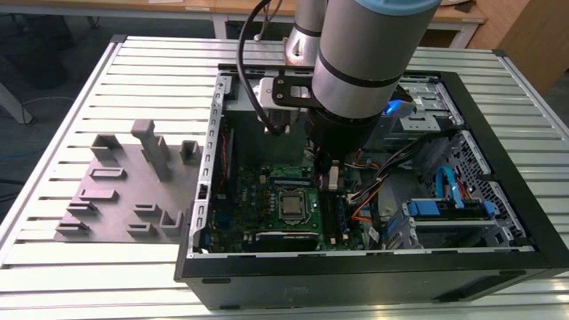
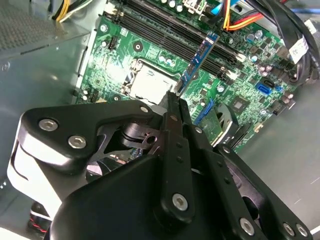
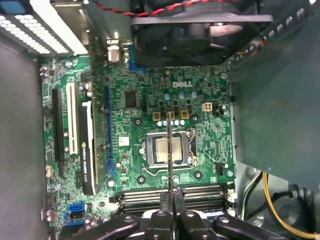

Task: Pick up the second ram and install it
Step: 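Insert the second ram into the second slot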

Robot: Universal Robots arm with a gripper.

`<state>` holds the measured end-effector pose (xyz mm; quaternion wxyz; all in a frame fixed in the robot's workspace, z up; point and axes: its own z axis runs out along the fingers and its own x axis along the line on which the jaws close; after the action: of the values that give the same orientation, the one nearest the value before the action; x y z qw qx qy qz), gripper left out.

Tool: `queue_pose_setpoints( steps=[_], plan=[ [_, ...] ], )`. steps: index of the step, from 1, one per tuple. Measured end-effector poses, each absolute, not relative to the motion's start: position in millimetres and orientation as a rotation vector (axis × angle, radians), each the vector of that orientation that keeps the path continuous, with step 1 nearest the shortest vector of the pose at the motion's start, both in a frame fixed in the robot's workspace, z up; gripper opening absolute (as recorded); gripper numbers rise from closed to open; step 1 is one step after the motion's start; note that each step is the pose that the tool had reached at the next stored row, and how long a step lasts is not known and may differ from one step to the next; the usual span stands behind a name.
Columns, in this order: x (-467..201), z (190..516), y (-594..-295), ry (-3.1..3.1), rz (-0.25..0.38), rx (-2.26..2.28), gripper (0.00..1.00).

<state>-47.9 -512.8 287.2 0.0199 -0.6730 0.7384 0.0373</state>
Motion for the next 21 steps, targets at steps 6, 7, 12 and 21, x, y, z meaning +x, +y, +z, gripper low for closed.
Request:
queue_pose_setpoints(
  steps=[6, 7, 12, 21],
  plan=[
    [-47.9, 287.1, -512.8, 2.360, 0.114, -2.006, 0.10],
    [-48.0, 287.1, -512.8, 2.369, 0.113, -1.995, 0.10],
    [-47.9, 287.1, -512.8, 2.409, 0.112, -1.944, 0.10],
    [-47.9, 287.1, -512.9, 2.465, 0.110, -1.868, 0.10]
  ],
)
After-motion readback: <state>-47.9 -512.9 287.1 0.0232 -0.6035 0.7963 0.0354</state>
